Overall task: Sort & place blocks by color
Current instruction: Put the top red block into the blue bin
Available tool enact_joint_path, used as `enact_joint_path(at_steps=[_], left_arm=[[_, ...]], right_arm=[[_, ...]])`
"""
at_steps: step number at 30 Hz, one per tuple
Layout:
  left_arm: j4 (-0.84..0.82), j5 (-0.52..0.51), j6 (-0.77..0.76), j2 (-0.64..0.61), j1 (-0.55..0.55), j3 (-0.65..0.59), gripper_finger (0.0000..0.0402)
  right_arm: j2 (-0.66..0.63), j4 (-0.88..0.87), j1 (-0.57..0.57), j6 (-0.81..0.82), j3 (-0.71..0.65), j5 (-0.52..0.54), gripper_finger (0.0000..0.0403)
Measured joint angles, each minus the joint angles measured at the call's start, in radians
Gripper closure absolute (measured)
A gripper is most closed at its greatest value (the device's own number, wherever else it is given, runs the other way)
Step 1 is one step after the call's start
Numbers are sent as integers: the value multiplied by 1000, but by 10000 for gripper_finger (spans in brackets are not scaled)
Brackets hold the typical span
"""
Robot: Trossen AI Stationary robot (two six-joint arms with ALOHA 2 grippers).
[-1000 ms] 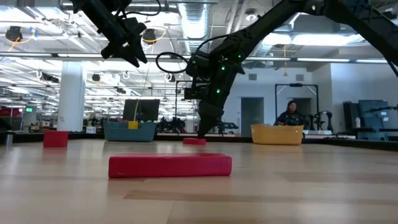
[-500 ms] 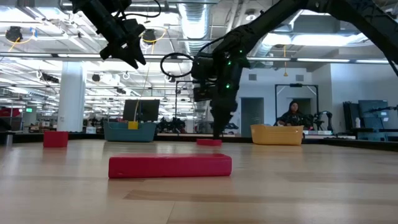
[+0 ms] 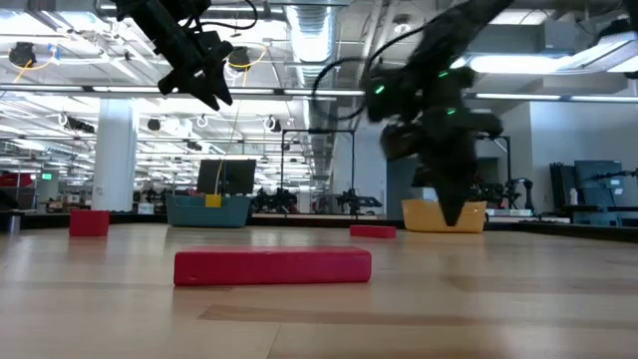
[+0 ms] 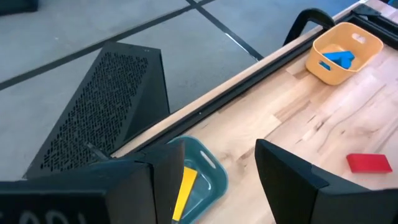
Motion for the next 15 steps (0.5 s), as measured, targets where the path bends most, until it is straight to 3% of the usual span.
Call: enact_joint_path(at_steps=[3,7,10,15], left_arm=[[13,0,-6,1,0,0,217],[68,4,-16,23,0,0,217],[100,46,-26,44,0,0,217],[108,105,-44,72,-18,0,217]], right_arm=[[-129,181,34,113,-119,83,396],[-233,474,44,310,-216,298,373],[-241,619,27,396,-236,389,342],[-150,695,-2,409,-236,409,274]])
